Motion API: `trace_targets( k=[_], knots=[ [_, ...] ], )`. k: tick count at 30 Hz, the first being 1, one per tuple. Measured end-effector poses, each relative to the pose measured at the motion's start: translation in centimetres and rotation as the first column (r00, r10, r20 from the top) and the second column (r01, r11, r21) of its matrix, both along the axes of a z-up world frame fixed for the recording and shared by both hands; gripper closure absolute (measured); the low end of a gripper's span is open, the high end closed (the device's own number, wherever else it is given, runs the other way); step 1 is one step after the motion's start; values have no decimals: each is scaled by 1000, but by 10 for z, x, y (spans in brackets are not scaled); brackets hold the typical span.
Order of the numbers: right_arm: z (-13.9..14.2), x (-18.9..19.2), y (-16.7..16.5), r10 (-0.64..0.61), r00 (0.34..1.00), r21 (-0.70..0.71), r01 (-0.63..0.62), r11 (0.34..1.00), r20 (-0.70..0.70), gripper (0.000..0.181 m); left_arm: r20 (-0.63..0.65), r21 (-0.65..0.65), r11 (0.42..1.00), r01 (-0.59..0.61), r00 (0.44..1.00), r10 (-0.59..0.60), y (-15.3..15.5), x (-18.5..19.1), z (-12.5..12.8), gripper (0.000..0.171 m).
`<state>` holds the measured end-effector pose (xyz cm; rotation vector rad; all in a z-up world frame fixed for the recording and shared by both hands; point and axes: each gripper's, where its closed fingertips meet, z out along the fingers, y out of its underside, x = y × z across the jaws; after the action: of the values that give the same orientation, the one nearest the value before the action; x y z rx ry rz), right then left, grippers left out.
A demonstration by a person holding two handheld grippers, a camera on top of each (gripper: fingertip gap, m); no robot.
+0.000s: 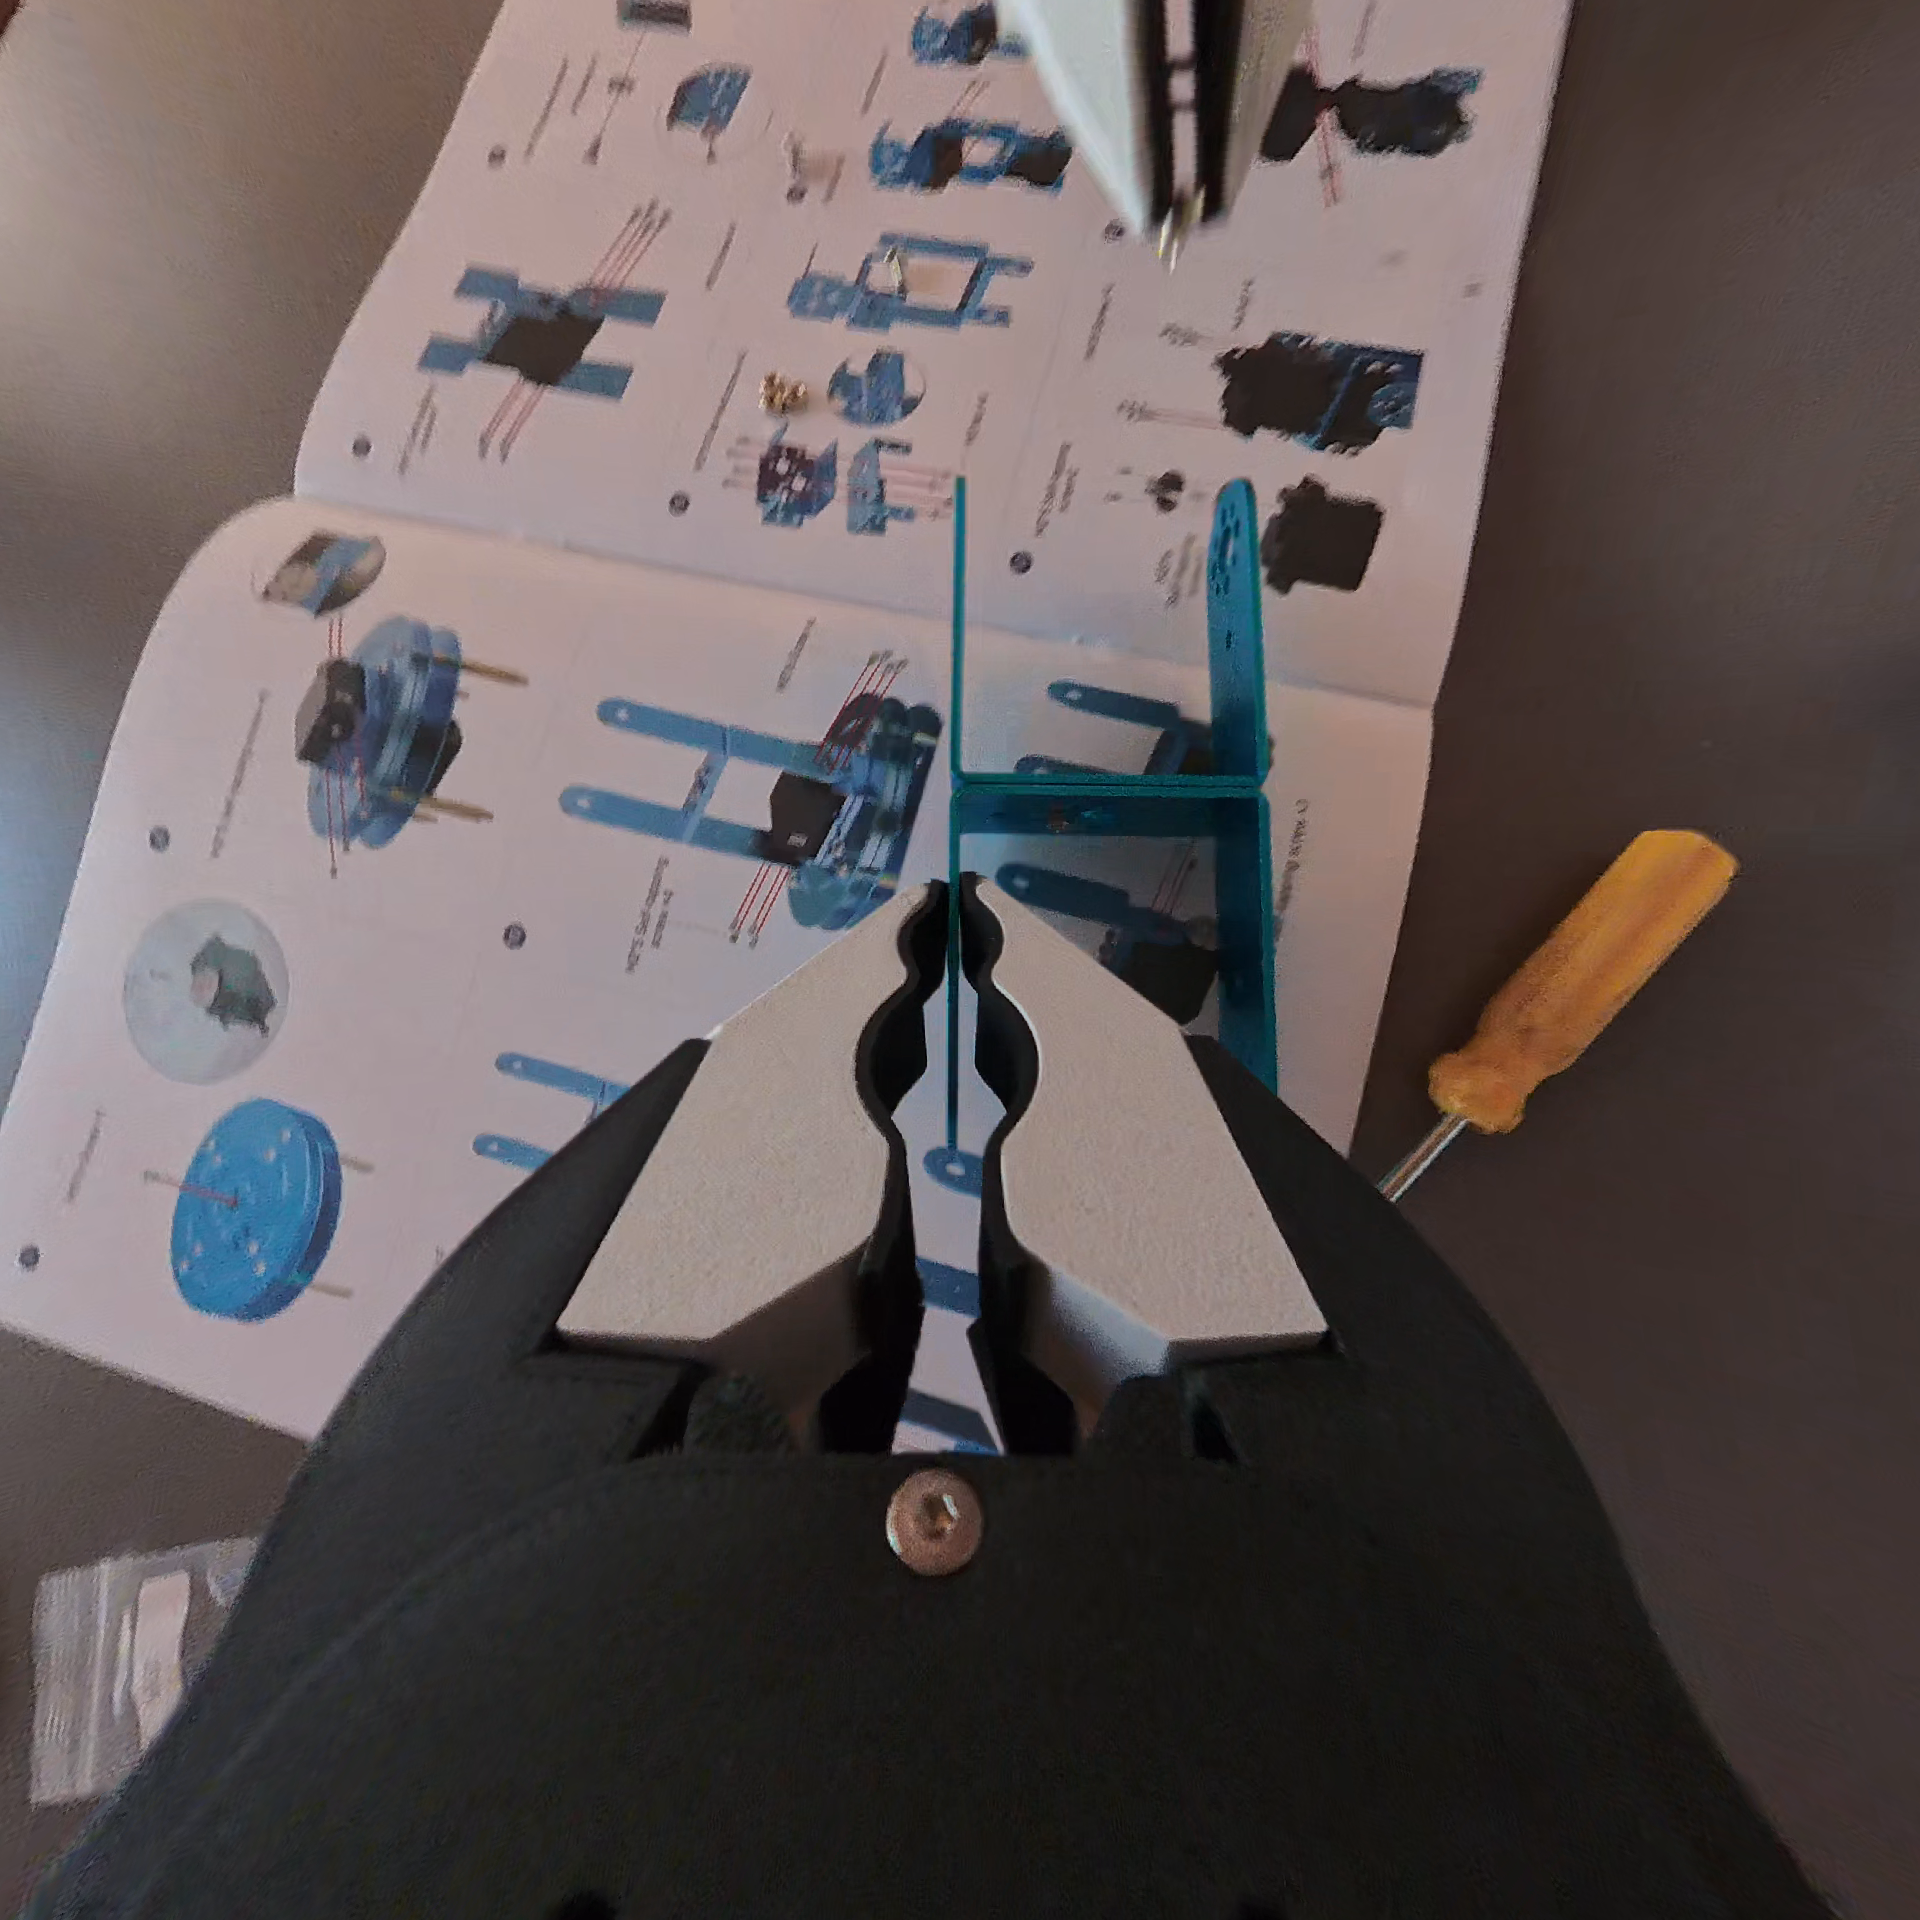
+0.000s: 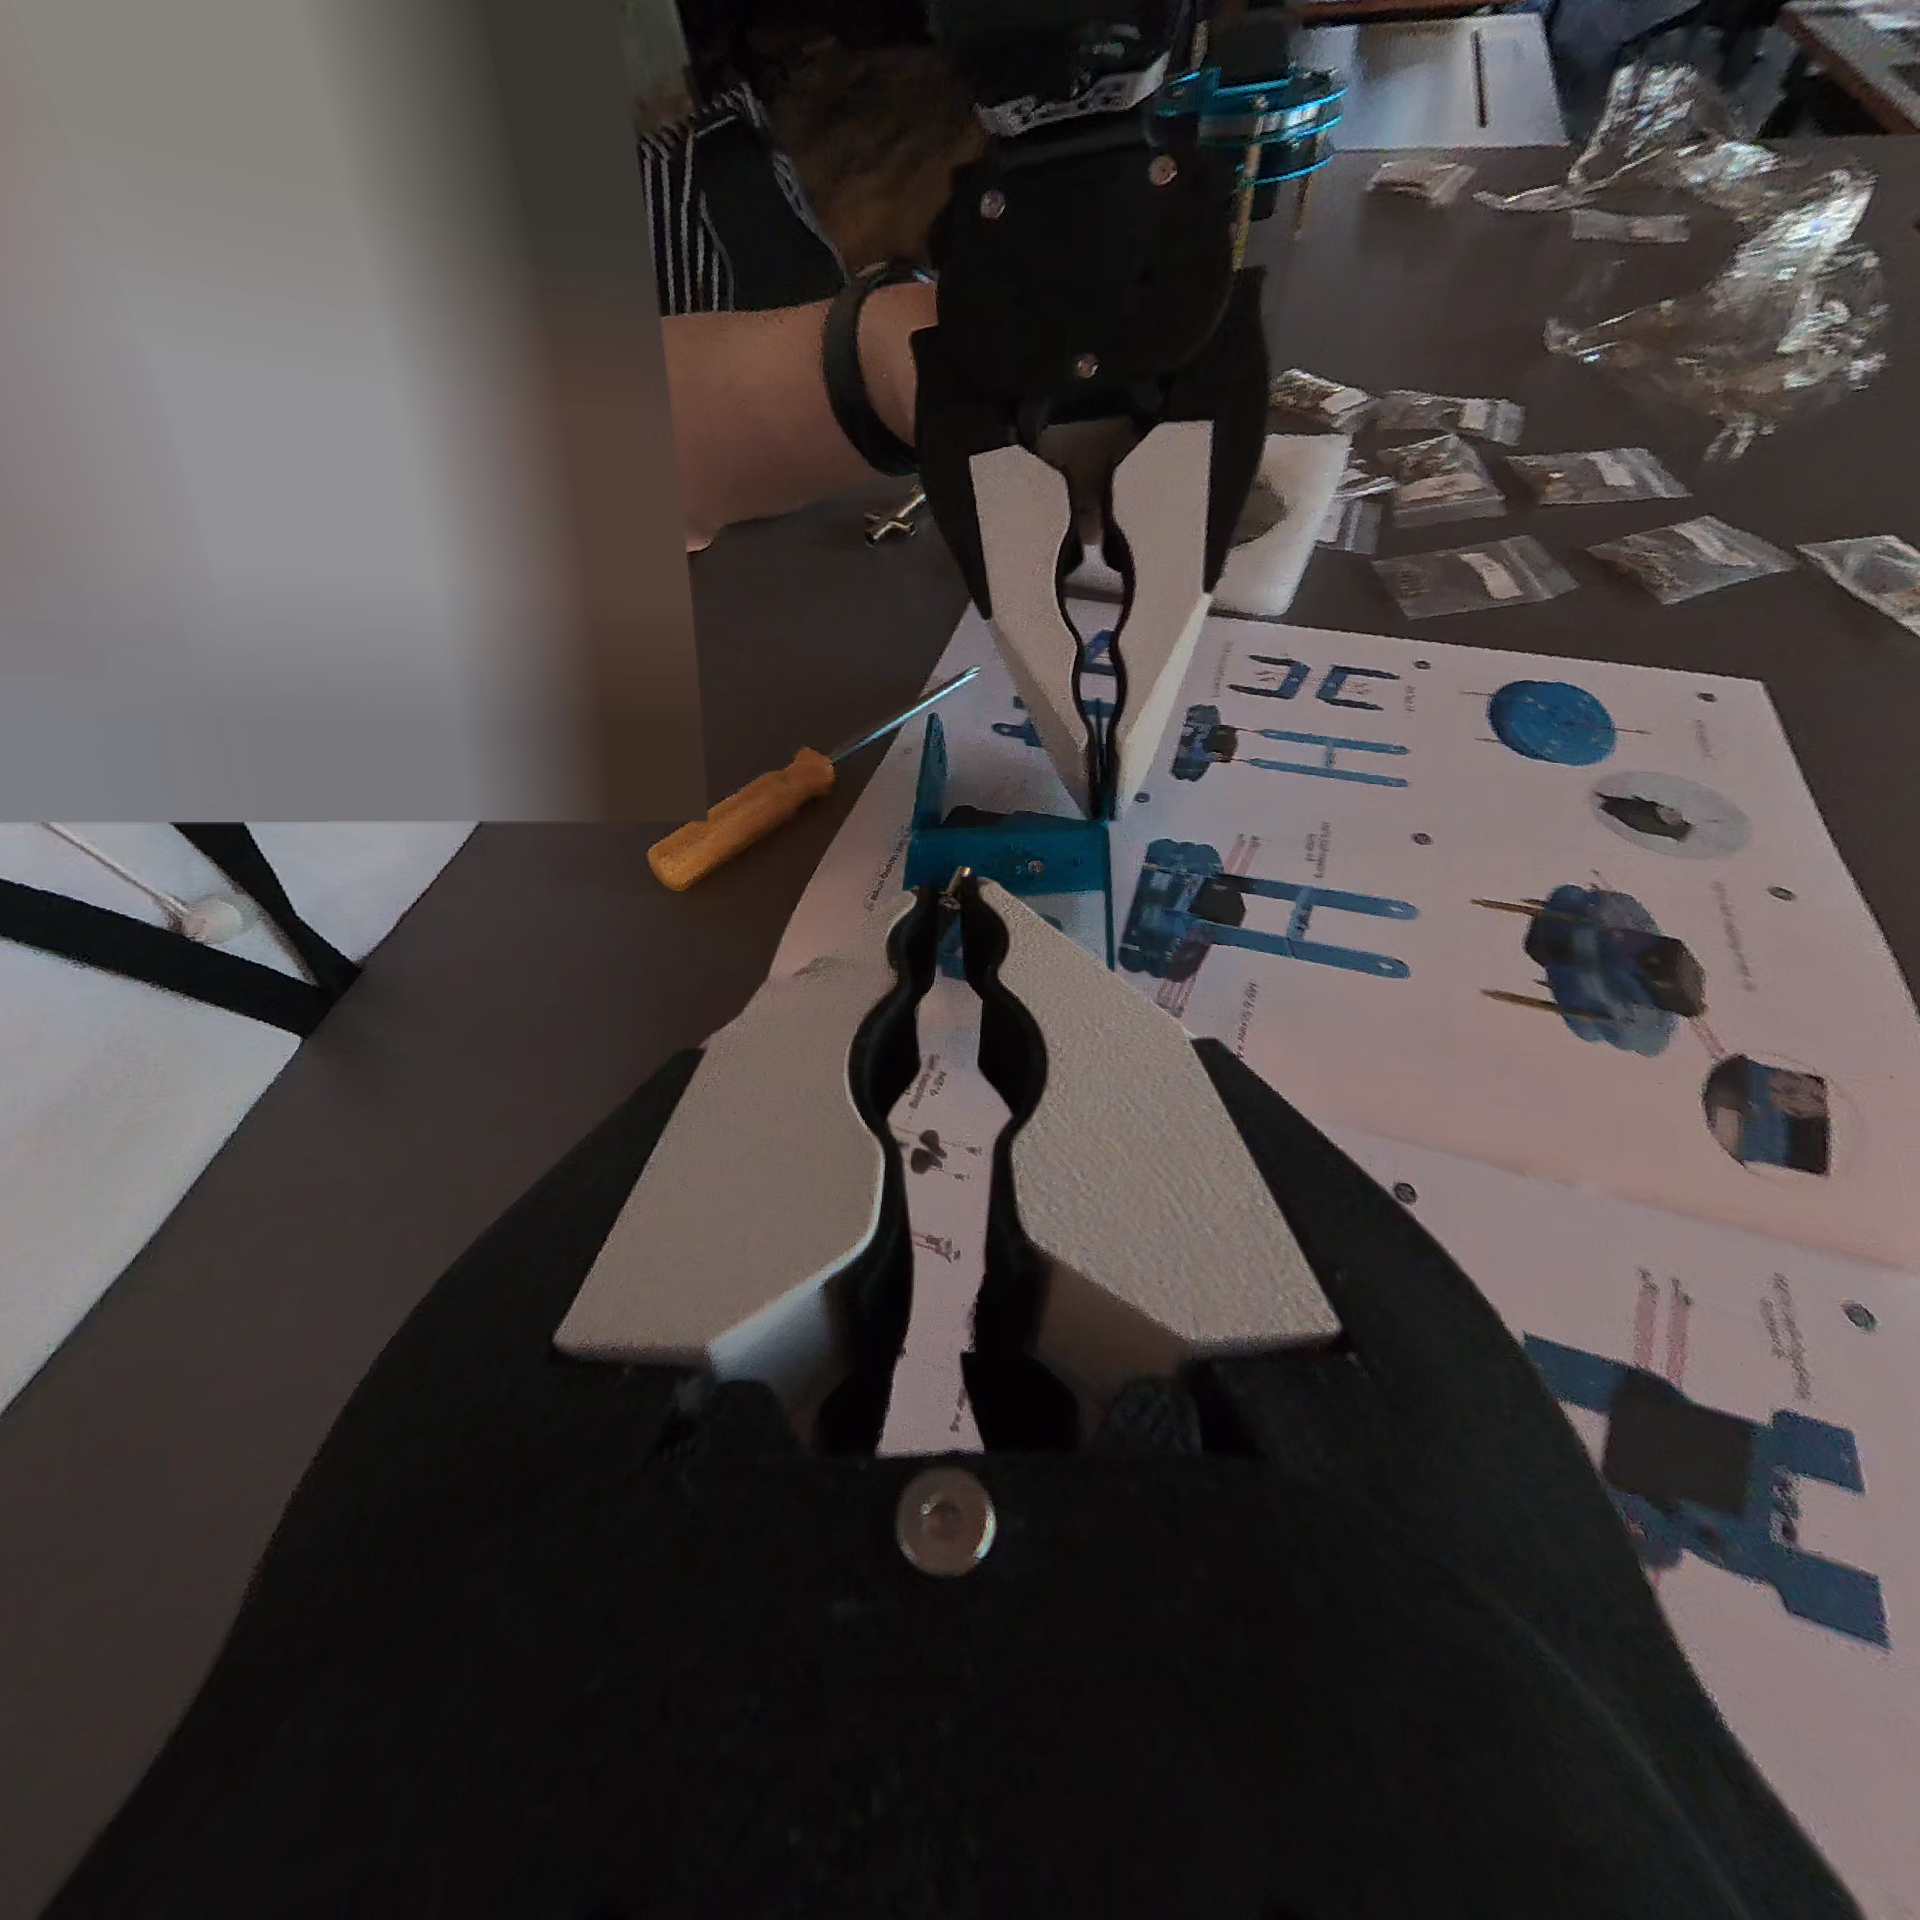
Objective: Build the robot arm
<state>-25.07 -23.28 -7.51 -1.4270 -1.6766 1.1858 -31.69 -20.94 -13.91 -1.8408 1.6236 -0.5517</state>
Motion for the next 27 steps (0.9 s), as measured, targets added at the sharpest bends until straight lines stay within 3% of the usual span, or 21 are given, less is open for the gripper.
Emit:
trace_targets(
  k=[4,7,15,27],
  knots=[
    [-19,-21,-14,56,992,83,-66,994,111,178,102,59,996,70,992,-75,-7,12,13,171],
    [-18,-29,-22,76,988,79,-87,993,133,178,130,94,991,100,985,-111,-9,13,17,171],
    [-22,-27,-28,78,976,200,-119,973,201,178,263,17,987,157,952,-156,-19,20,28,171],
    [-23,-23,-30,40,958,358,-144,923,283,178,282,-12,989,149,949,-139,-21,27,29,171]
  ],
)
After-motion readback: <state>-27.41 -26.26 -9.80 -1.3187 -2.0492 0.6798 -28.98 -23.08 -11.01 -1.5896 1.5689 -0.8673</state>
